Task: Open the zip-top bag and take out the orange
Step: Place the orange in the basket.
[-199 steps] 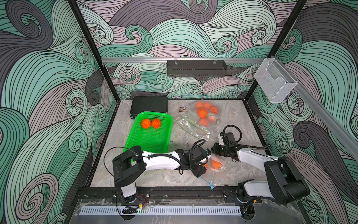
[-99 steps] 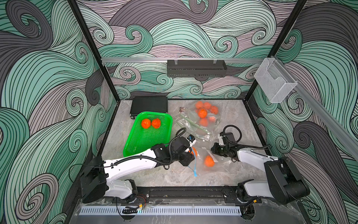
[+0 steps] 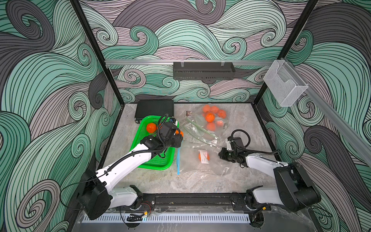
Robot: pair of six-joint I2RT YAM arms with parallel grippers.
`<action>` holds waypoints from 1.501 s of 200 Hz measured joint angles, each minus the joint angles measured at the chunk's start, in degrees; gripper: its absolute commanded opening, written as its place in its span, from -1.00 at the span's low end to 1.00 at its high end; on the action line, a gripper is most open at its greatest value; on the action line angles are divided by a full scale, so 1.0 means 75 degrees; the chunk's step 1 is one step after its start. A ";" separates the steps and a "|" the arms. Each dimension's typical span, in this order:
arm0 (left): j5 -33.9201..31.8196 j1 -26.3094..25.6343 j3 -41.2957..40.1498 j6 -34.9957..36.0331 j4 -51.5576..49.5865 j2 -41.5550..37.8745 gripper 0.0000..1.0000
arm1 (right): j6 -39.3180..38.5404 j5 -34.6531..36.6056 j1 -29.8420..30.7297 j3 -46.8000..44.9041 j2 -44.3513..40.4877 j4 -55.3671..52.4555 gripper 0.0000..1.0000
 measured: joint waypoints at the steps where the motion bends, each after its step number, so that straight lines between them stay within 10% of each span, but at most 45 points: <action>1: 0.0003 0.0015 0.0003 -0.0003 -0.0006 0.0009 0.07 | 0.0000 0.0000 0.0000 0.0000 0.0000 0.0000 -0.71; 117: 0.0740 0.2544 0.1900 -0.0460 -0.0440 0.3494 0.07 | 0.0006 0.0000 0.0000 -0.0015 0.0000 0.0003 -0.71; 197: 0.1507 0.2626 0.2372 -0.0463 -0.0265 0.4701 0.66 | 0.0006 0.0000 0.0000 -0.0023 0.0000 0.0003 -0.71; 265: 0.1775 0.2702 0.2381 -0.0420 -0.0522 0.4421 0.78 | 0.0023 0.0012 0.0000 -0.0052 -0.0029 0.0006 -0.71; 300: 0.2209 0.2699 0.2072 -0.0391 -0.0699 0.2541 0.28 | 0.0000 0.0038 0.0000 -0.0050 -0.0178 -0.0090 -0.71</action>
